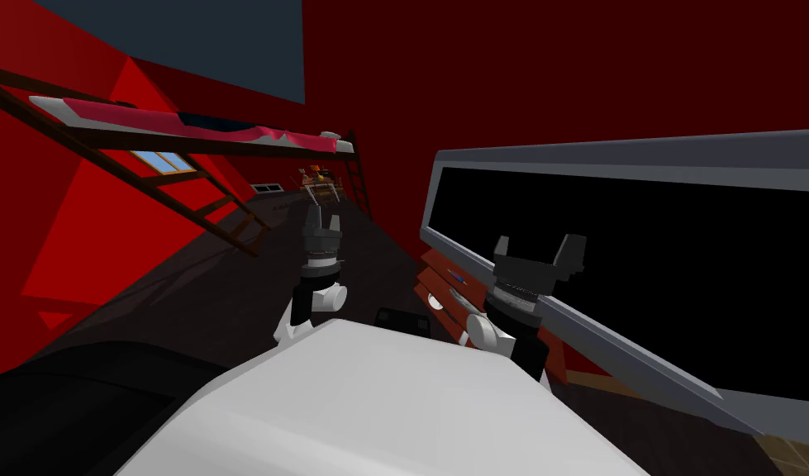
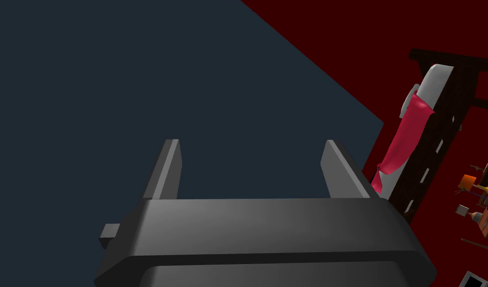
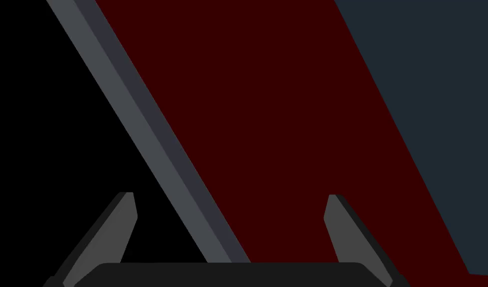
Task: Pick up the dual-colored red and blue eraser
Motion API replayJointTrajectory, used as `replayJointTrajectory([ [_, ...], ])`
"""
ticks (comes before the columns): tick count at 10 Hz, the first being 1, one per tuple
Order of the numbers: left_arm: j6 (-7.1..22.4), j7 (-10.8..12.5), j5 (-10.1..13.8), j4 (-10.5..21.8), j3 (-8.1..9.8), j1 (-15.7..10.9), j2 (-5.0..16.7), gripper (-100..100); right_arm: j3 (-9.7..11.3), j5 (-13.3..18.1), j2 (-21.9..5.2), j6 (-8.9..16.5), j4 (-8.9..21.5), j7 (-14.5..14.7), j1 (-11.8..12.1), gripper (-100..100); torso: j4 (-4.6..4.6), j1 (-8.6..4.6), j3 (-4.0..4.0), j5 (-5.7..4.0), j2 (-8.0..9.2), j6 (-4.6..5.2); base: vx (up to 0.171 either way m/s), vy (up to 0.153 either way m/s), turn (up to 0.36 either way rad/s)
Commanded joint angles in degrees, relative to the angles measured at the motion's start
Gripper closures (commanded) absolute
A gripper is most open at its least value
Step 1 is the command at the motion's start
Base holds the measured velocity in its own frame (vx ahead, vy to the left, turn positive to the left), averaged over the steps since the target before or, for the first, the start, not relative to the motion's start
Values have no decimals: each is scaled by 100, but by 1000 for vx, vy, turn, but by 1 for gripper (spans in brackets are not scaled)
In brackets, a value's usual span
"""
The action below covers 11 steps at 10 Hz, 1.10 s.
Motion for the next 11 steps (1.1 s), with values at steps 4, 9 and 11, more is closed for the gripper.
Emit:
replayJointTrajectory([
  [4, 0, 0, 0, 0, 0, 0, 1, 0, -107, 547, -747, 158, 317, -91, 307, -100, 2, -27, 6, -6, 11, 0, -25, -48, 58],
  [9, 0, 0, 0, 0, 1, 0, 1, 0, -269, 1439, -1304, 419, 888, -248, 839, -100, 4, -29, 9, -7, 14, 1, -43, -70, 103],
  [11, 0, 0, 0, 0, 0, 0, 0, 0, -316, 1720, -1422, 495, 1062, -294, 998, -100, 3, -19, 5, -5, 8, 0, -22, -46, 114],
])
